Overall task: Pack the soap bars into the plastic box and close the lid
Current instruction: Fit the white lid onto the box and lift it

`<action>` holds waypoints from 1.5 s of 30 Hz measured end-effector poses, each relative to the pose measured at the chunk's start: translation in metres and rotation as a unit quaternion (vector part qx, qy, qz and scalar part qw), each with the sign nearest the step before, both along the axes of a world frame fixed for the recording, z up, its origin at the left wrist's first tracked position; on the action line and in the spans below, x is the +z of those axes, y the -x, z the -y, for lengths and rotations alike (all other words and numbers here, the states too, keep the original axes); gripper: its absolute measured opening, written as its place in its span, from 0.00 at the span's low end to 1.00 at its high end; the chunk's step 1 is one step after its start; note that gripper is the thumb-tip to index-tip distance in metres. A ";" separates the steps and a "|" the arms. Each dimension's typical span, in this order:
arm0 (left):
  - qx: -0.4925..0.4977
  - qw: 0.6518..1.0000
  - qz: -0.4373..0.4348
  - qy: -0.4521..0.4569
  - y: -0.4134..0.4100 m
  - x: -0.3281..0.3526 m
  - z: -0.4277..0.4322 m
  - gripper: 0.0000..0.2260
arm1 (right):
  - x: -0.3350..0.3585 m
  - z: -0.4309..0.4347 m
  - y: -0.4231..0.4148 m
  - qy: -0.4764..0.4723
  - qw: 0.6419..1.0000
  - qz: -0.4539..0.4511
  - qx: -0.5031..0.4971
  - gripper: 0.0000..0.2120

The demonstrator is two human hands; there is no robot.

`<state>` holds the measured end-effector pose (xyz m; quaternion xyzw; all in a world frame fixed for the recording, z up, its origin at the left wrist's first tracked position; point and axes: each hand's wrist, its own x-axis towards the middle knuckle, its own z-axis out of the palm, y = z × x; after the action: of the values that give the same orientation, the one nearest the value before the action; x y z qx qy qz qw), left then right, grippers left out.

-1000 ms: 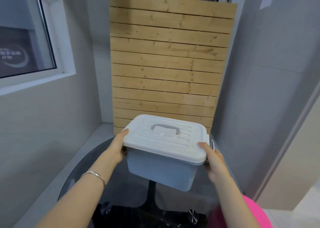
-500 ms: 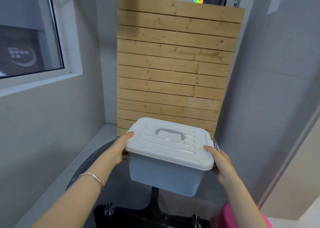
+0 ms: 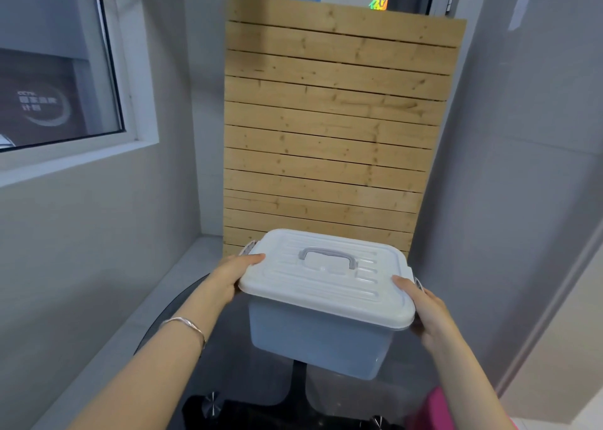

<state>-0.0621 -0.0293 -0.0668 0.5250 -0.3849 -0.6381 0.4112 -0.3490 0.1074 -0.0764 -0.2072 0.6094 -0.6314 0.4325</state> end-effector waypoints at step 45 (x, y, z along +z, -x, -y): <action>-0.318 0.637 0.569 0.412 0.173 0.005 -0.037 0.21 | 0.003 0.016 -0.011 -0.079 0.958 -0.276 0.024 0.21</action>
<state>-0.2351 0.0080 -0.0615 0.4050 -0.9091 -0.0799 0.0566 -0.3385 0.0917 -0.0739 -0.3529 0.7481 -0.4889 0.2771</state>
